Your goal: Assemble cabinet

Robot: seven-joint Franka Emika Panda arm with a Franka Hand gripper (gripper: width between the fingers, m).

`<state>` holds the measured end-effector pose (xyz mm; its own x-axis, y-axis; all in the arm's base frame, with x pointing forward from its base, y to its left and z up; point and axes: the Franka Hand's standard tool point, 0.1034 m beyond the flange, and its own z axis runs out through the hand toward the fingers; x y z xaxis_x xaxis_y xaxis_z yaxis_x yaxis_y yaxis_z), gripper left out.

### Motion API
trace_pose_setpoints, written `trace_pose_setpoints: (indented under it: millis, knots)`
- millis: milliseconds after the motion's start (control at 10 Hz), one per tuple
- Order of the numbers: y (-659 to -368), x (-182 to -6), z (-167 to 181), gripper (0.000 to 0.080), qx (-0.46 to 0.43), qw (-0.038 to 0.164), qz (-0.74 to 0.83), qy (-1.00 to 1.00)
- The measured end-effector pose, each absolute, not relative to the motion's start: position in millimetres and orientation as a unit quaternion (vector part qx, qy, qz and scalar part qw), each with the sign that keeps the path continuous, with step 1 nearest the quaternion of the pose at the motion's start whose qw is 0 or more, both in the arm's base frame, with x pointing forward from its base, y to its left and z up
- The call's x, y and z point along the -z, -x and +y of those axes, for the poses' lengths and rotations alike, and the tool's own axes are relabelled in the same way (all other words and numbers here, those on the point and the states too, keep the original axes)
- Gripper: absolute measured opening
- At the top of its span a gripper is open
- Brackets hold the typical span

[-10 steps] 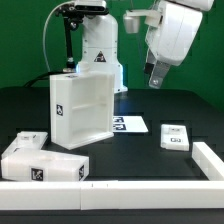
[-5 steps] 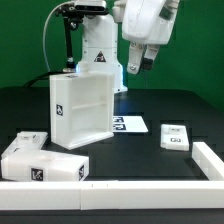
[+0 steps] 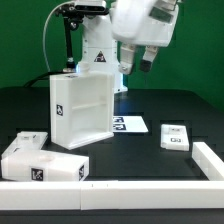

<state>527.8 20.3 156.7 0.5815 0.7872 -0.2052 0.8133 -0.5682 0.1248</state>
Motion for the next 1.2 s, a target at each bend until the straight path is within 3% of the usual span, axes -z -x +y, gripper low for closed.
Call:
trace_pose_setpoints:
  millis: [500, 600, 700, 900, 1200]
  knots:
    - [-519.9, -150.6, 14.8, 0.0796, 0.104, 0.105, 0.407, -0.901]
    - [-513.8, -149.9, 15.3, 0.0796, 0.138, 0.111, 0.395, -0.901]
    - [-509.9, -153.6, 9.6, 0.0796, 0.178, 0.135, 0.379, -0.898]
    - [-494.8, -161.8, -2.5, 0.0796, 0.241, 0.159, 0.344, -0.893]
    - [-492.2, -155.1, 6.5, 0.0796, 0.322, 0.166, 0.335, -0.87]
